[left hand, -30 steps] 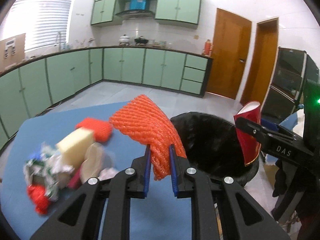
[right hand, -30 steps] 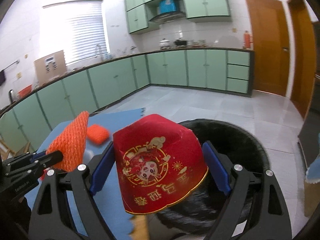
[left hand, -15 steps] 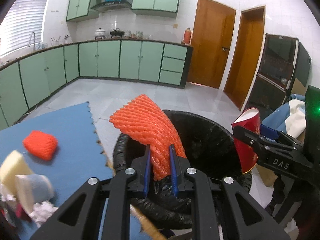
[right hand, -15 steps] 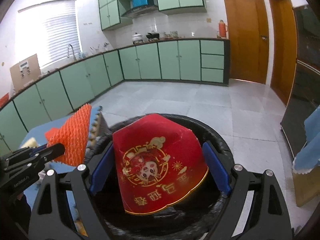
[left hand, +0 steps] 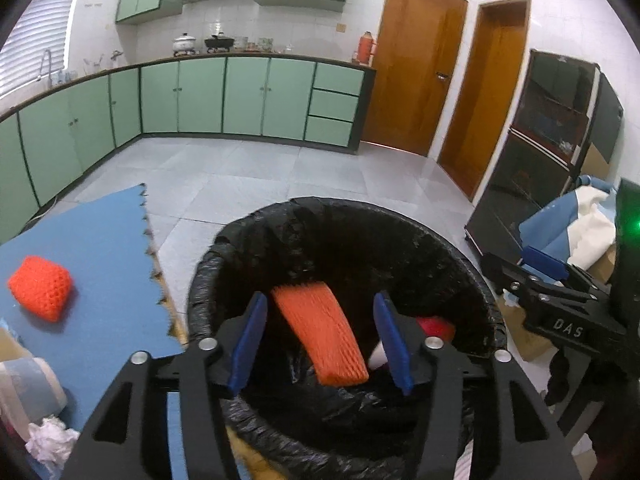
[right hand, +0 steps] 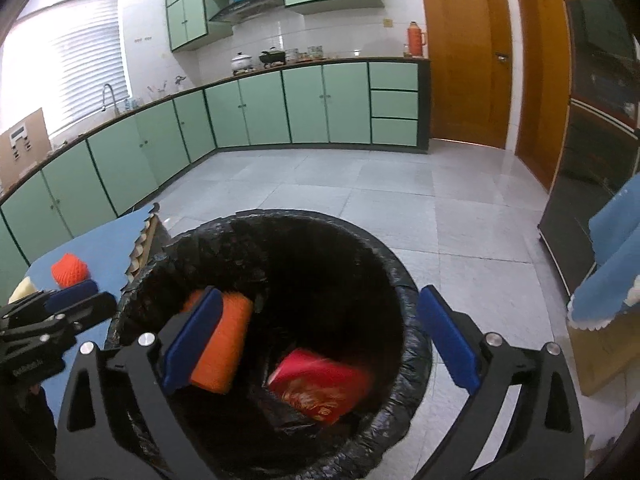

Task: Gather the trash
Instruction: 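Carry the orange net and red cup over the bin and release both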

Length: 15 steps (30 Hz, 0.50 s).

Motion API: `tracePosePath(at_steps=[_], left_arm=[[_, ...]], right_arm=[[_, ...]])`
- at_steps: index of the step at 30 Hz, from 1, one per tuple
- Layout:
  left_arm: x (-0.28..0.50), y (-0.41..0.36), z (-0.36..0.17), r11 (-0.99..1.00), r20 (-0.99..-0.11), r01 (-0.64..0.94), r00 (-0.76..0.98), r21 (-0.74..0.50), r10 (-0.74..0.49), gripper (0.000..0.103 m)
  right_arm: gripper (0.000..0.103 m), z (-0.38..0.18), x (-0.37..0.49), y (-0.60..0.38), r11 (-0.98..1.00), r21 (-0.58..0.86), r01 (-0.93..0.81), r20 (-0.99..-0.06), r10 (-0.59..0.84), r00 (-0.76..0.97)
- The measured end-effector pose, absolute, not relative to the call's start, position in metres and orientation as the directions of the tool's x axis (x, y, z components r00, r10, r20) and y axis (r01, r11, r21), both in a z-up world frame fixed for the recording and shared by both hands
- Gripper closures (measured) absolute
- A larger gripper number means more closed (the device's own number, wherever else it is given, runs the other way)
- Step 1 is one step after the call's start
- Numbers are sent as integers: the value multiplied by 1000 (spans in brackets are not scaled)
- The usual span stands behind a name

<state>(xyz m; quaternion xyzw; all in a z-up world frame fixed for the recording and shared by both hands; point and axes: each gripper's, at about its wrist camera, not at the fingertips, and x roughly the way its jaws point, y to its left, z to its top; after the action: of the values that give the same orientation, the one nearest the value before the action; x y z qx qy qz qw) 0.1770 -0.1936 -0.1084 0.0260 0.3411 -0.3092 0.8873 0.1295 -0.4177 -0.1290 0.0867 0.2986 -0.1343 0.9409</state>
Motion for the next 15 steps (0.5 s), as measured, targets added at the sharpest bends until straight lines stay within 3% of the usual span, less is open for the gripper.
tracePosePath(at_steps=[8, 15], left_arm=[[154, -120, -72, 879, -551, 468, 713, -86, -434, 33], [128, -27, -60, 954, -508, 298, 820, -17, -266, 31]], right_arm=[[6, -97, 114, -383, 958, 119, 262, -527, -162, 834], [6, -84, 121, -302, 983, 141, 122, -501, -36, 865]])
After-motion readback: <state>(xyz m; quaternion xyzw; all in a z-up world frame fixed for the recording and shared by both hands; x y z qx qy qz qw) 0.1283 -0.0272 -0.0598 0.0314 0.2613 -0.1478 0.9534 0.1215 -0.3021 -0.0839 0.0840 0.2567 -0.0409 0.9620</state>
